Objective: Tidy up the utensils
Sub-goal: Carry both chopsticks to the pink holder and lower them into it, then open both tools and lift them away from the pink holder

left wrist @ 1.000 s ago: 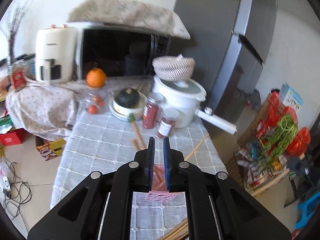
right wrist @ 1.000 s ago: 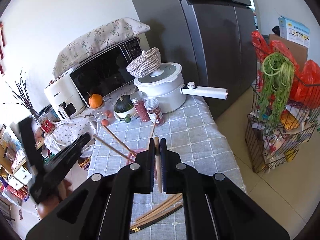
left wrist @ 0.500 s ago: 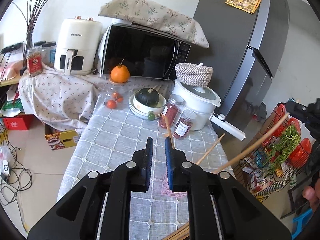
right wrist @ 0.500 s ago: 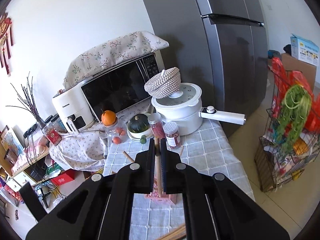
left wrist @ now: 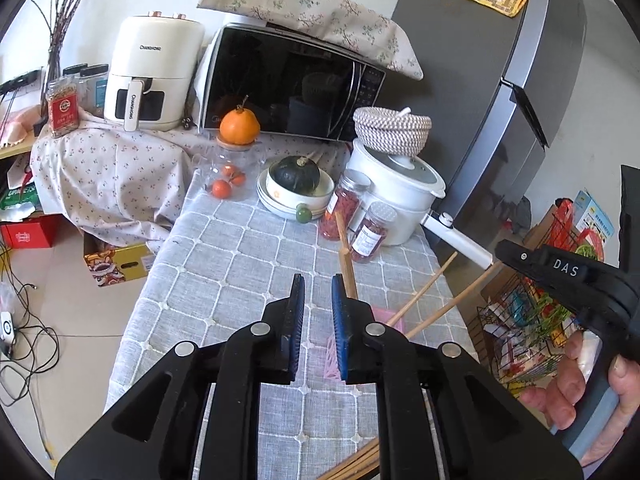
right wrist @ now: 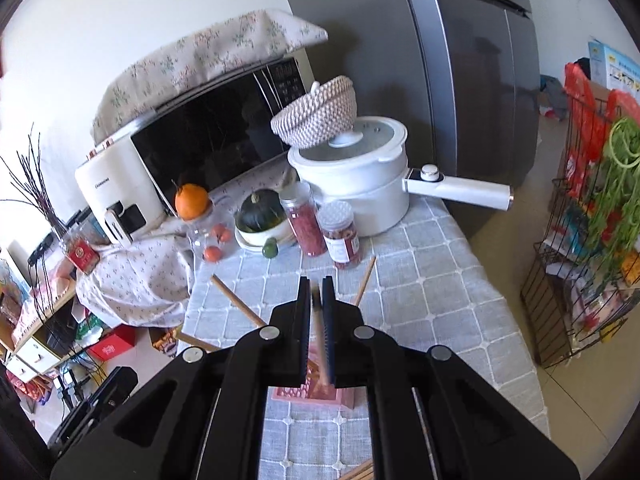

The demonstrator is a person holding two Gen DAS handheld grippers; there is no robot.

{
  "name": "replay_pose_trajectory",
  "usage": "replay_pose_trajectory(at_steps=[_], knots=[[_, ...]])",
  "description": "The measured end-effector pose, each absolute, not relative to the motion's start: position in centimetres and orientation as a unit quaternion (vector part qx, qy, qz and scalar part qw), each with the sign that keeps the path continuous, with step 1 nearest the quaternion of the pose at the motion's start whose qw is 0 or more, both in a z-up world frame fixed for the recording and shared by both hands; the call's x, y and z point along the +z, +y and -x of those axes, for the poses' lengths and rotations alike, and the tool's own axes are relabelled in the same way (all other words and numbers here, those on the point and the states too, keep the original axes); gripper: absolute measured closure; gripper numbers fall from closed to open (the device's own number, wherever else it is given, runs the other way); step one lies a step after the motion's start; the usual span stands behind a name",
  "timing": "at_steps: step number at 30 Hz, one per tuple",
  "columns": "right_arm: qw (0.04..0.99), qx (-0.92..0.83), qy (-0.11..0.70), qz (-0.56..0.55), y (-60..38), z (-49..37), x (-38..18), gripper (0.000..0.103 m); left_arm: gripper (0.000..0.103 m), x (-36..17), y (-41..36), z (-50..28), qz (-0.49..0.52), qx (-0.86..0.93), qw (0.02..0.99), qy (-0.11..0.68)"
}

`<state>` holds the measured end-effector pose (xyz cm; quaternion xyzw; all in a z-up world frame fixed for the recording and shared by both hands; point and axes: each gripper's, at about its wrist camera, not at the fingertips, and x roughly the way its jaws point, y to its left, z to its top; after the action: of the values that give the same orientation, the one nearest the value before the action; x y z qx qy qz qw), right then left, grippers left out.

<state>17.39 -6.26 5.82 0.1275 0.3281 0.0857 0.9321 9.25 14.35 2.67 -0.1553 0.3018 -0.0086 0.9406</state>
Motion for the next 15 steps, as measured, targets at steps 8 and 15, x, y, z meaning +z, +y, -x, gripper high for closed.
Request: replay_pose_trajectory(at_steps=[8, 15], knots=[[0.942, 0.079, 0.311, -0.102, -6.4, -15.0, 6.1, 0.087, 0.084, 2.8, 12.7, -8.8, 0.142, -0.033, 0.941, 0.304], [0.949, 0.047, 0.304, -0.065, -7.3, -11.4, 3.6, 0.071, 0.068, 2.2, 10.2, -8.2, 0.111, -0.05, 0.941, 0.315]])
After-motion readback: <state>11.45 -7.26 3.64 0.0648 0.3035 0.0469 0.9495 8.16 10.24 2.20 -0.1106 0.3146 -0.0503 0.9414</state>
